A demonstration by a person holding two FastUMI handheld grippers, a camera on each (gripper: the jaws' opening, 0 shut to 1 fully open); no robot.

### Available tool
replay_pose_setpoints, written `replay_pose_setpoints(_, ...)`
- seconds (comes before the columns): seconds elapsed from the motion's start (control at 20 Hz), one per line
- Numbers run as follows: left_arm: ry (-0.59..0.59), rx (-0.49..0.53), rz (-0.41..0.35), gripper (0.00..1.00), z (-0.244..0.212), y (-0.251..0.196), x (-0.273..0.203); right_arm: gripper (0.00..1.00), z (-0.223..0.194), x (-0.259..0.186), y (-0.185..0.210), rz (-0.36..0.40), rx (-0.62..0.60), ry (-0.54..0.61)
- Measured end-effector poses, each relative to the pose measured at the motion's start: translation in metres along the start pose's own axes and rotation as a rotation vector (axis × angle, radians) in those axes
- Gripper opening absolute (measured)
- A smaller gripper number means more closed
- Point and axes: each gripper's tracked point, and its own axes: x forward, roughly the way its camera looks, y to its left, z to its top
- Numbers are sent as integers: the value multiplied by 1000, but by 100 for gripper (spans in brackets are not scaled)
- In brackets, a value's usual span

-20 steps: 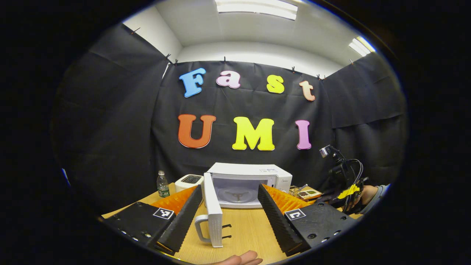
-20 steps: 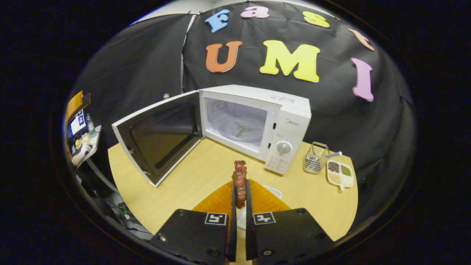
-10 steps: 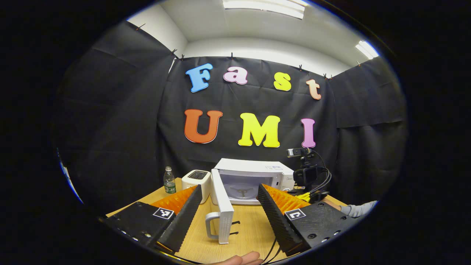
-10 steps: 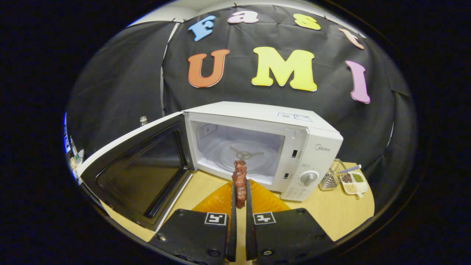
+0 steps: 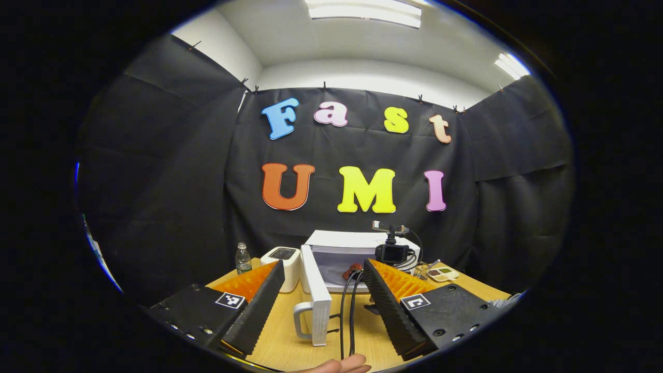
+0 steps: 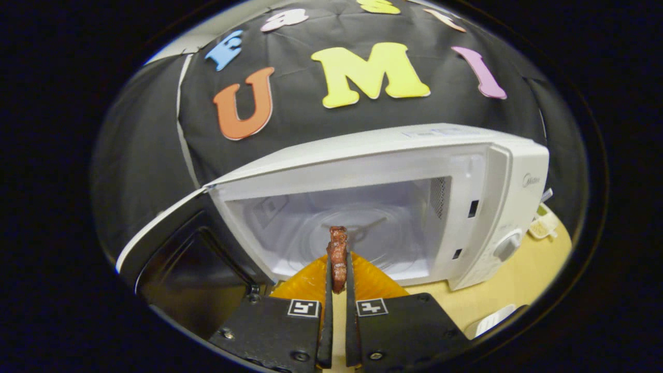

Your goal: Open the microwave oven with the left hand, put the food in, and close the microwave oven.

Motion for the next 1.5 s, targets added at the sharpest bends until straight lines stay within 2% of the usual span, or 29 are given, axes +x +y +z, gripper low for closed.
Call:
replay_pose_setpoints(0.25,22,-4,29,93,-5,8,0,13,-5,45,-21,-91,240,-77)
replay_pose_setpoints(0.5,47,11,59,93,-15,23,0,14,-4,75,-27,-111,491,-153)
replay_pose_setpoints(0.65,70,6,73,93,-21,30,2,14,-4,81,-26,-139,577,-188)
replay_pose_setpoints(0.7,74,0,73,93,-23,31,3,7,-5,83,-25,-147,595,-198)
replay_pose_setpoints(1.0,86,-14,67,93,-29,35,-4,10,-11,95,-26,-147,618,-218)
replay_pose_setpoints(1.2,99,-22,58,93,-36,34,1,12,-13,98,-28,-158,581,-219)
replay_pose_setpoints(1.25,108,-30,51,93,-39,32,0,12,-15,101,-29,-162,565,-212)
replay_pose_setpoints(1.3,117,-42,38,93,-42,28,2,18,-15,102,-28,-164,541,-209)
replay_pose_setpoints(1.5,127,-58,26,93,-44,24,4,18,-4,105,-24,-186,367,-204)
